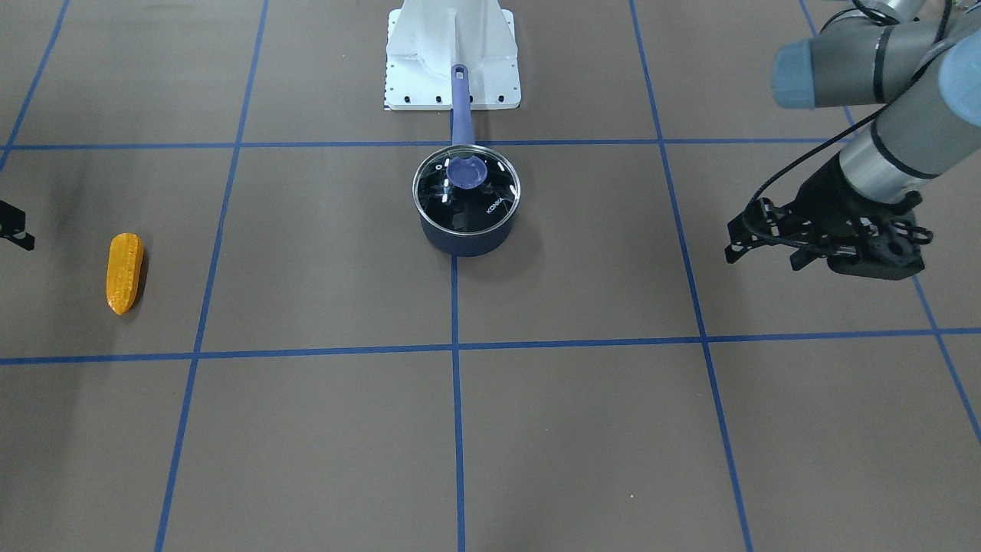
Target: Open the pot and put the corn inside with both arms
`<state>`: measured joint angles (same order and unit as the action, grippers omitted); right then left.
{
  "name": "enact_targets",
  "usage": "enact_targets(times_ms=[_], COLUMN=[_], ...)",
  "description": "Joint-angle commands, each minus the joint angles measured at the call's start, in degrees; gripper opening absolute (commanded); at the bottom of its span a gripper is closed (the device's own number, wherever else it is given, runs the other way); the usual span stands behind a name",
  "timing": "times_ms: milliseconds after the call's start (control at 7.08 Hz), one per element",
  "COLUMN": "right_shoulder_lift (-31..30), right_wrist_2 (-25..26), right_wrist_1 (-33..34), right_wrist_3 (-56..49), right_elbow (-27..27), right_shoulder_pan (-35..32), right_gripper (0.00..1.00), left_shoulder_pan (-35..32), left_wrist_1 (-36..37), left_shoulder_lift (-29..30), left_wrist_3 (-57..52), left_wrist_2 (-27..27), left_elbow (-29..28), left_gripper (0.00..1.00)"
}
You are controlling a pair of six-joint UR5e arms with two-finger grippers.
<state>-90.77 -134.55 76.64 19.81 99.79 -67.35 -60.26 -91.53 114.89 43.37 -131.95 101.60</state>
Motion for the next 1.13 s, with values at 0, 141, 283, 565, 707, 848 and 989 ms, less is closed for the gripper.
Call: enact_targets(times_ms=[0, 141, 283, 565, 707, 848, 989], right_shoulder_lift=[2.08, 2.43, 2.96, 3.05, 2.96, 2.27, 2.35], right_wrist_2=[1.03, 2.35, 4.54, 9.29, 9.22, 9.13, 9.04], right_wrist_1=[-3.40, -3.77, -3.78, -4.39, -6.74, -9.29, -11.84], right_wrist_3=[10.99, 14.08, 15.16, 14.64, 14.47, 13.51, 11.67], right_elbow=[0.23, 0.14, -0.04, -1.70, -2.93, -4.76, -7.48], right_shoulder_pan=[6.50, 9.40, 11.60, 15.31, 15.32, 15.40, 15.40], right_gripper=[0.99, 0.99, 0.99, 0.98, 0.98, 0.98, 0.97], left_shoulder_pan=[6.97, 8.39, 9.19, 9.90, 9.90, 9.90, 9.90], left_wrist_1=[7.99, 8.47, 8.48, 8.48, 8.48, 8.48, 8.48], left_shoulder_lift=[8.74, 9.91, 10.44, 10.53, 10.53, 10.88, 10.89], left_wrist_3=[7.15, 8.99, 9.45, 9.63, 9.63, 9.72, 9.72], left_wrist_2=[6.93, 7.14, 7.23, 7.23, 7.23, 7.23, 7.23], left_elbow=[0.00, -0.08, -0.17, -0.17, -0.17, -0.09, -0.08], left_gripper=[0.99, 0.99, 0.99, 0.99, 0.99, 0.99, 0.99])
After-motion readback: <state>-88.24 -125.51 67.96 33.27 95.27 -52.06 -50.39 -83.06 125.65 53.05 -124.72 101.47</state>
